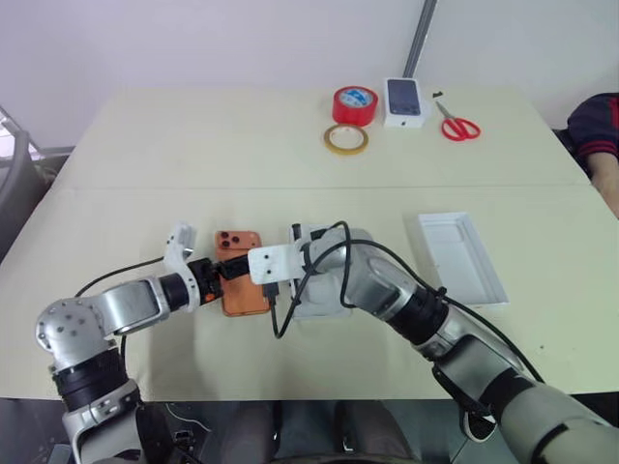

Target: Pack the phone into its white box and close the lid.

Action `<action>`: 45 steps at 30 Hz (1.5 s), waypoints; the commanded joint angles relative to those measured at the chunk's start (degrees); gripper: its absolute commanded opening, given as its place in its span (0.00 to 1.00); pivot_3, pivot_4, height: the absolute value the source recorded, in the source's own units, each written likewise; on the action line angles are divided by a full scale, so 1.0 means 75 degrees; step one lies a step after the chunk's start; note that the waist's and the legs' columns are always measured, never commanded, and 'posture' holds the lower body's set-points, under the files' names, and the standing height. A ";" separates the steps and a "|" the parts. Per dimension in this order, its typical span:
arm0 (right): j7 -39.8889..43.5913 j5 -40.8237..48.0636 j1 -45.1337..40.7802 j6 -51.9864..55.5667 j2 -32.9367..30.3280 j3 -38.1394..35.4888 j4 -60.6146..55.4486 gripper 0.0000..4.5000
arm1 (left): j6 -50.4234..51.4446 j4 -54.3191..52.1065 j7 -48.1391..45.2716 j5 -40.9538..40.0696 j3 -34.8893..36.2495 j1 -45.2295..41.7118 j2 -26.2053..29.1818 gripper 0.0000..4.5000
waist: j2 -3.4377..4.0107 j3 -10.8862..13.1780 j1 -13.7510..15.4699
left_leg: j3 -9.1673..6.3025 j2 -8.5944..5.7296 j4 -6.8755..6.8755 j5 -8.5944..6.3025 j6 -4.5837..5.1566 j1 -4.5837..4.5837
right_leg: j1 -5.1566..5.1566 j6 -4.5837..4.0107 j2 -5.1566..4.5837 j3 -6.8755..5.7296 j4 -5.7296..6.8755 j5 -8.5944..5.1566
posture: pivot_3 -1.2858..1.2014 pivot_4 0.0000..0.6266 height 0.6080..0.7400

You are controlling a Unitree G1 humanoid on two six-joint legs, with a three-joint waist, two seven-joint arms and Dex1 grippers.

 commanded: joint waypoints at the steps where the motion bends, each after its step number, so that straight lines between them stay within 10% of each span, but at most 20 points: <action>1: 0.0042 0.0007 0.0106 -0.0046 0.0045 0.0057 -0.0157 0.00 | -0.0259 0.0045 0.0308 -0.0601 0.0281 0.0122 0.0170 0.57 | -0.0004 0.0002 0.0012 | 0.0000 0.0000 0.0000 0.0000 0.0000 0.0000 | 0.0000 0.0000 0.0000 0.0000 -0.0001 0.0000 | 0.52 0.24 0.97; 10: 0.0023 -0.0018 0.0081 -0.0131 0.0046 0.0067 -0.0147 0.00 | -0.0973 0.0555 0.1124 -0.2213 -0.0154 0.0670 0.0765 0.49 | -0.0007 0.0004 0.0015 | 0.0000 0.0000 -0.0007 0.0000 -0.0001 0.0000 | -0.0003 0.0000 -0.0002 0.0001 -0.0004 0.0000 | 0.52 0.24 0.97; 16: -0.0063 0.0285 -0.0003 0.0280 -0.0050 -0.0722 -0.0822 0.00 | -0.1960 0.0513 0.1501 -0.3472 -0.0735 0.0940 0.1170 0.00 | -0.0012 0.0005 0.0051 | -0.0001 0.0001 -0.0010 0.0000 -0.0001 -0.0001 | -0.0007 0.0000 -0.0005 0.0000 -0.0006 0.0000 | 0.52 0.24 0.97; 29: 0.0953 0.3702 0.2020 0.2610 -0.2126 -0.5179 -0.4672 0.00 | -0.3870 -0.0367 0.2246 -0.4964 -0.2676 0.0293 0.0411 0.00 | -0.0034 0.0021 0.0163 | -0.0002 -0.0012 -0.0054 0.0001 -0.0001 -0.0018 | -0.0001 -0.0003 -0.0021 -0.0006 -0.0056 0.0001 | 0.52 0.24 0.97; 45: -0.0159 0.4561 0.3211 0.2658 -0.3533 -0.5386 -0.4794 0.00 | -0.4615 -0.0261 0.2589 -0.4964 -0.4190 0.0253 0.0427 0.00 | -0.0021 0.0031 0.0104 | 0.0010 0.0014 -0.0060 0.0013 -0.0011 -0.0003 | 0.0014 -0.0010 0.0021 0.0011 -0.0076 0.0005 | 0.52 0.24 0.97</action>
